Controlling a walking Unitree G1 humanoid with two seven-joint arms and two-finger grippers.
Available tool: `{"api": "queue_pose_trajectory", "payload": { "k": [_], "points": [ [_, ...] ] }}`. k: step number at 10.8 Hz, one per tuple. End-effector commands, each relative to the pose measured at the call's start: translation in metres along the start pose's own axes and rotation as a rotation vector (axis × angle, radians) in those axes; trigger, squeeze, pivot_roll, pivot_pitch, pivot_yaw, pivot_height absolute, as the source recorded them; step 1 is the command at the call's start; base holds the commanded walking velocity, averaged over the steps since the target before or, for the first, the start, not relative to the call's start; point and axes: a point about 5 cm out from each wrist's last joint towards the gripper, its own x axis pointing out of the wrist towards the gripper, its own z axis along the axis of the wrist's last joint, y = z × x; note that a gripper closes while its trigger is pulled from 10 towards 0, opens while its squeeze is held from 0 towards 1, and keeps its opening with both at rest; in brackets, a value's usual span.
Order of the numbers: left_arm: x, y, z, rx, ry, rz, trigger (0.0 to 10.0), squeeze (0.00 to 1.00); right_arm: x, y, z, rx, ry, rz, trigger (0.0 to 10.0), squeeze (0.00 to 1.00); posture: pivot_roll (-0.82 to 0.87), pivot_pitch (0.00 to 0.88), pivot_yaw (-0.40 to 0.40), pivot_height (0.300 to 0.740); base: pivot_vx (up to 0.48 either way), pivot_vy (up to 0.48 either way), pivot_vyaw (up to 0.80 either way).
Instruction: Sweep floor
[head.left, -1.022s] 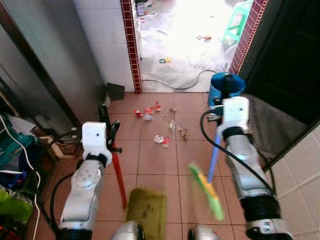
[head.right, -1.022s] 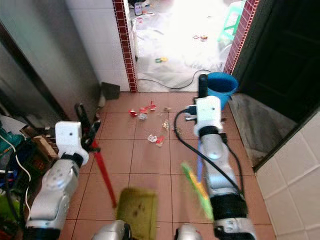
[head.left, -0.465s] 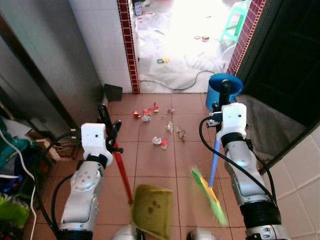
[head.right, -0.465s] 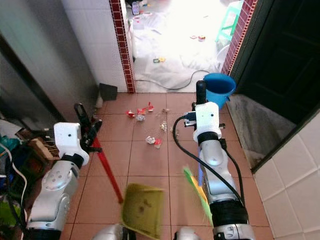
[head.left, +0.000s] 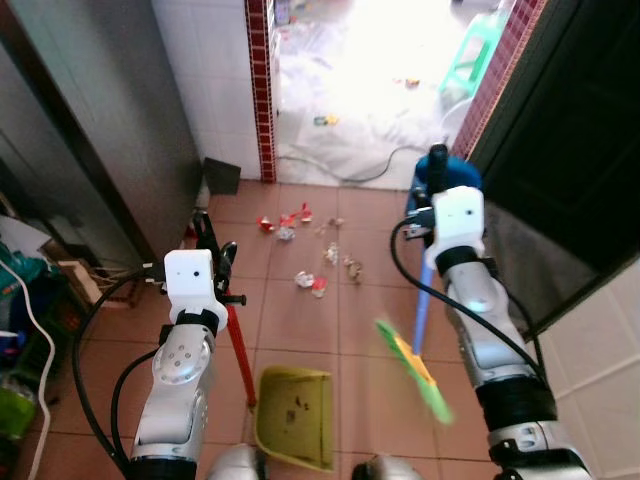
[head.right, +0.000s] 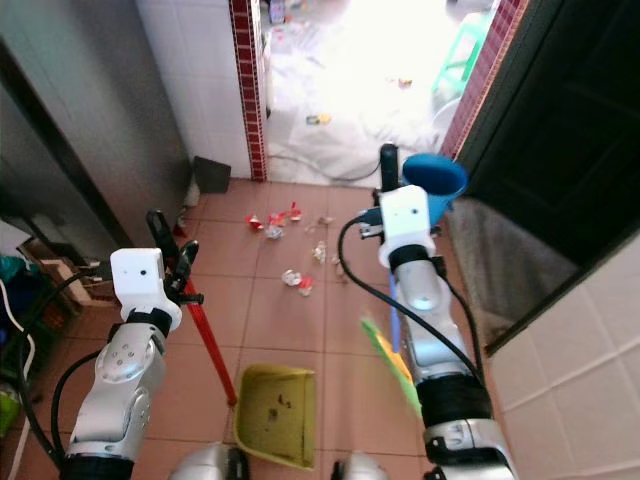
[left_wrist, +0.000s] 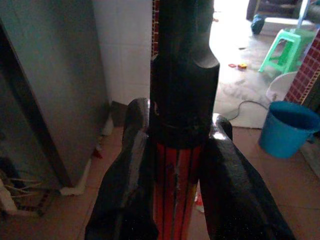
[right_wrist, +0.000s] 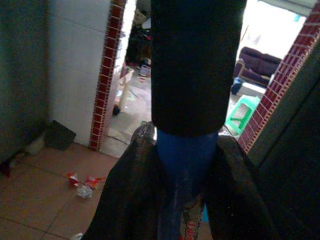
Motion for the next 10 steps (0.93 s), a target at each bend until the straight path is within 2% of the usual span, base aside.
{"api": "queue_pose_trajectory", "payload": {
  "k": [1,2,4,7,10],
  "points": [
    [0.001,0.0,0.015,-0.01,-0.075,-0.005,10.0,0.0,0.003,0.003,0.012,-0.003,-0.056,0.004,10.0,0.0,-0.03,0.0,-0.056,0.74,0.0,0.0,0.0],
    [0.0,-0.002,0.014,-0.001,-0.073,-0.022,10.0,0.0,-0.002,0.005,0.01,0.003,-0.058,0.002,10.0,0.0,-0.04,0.0,-0.039,0.74,0.0,0.0,0.0],
    [0.001,-0.002,0.017,0.008,-0.088,-0.05,10.0,0.0,-0.011,0.001,0.003,0.013,-0.038,-0.037,10.0,0.0,-0.06,0.0,0.002,0.74,0.339,0.131,0.0],
    [0.005,0.0,0.022,0.005,-0.094,-0.062,10.0,0.0,-0.013,-0.004,0.002,0.007,-0.034,-0.066,10.0,0.0,-0.06,0.016,0.023,0.74,0.401,0.262,0.0],
    [0.002,0.001,0.023,0.009,-0.092,-0.061,10.0,0.0,-0.01,-0.005,0.004,0.005,-0.039,-0.071,10.0,0.0,-0.05,0.029,0.026,0.74,0.398,0.266,0.0]
  ]
}}
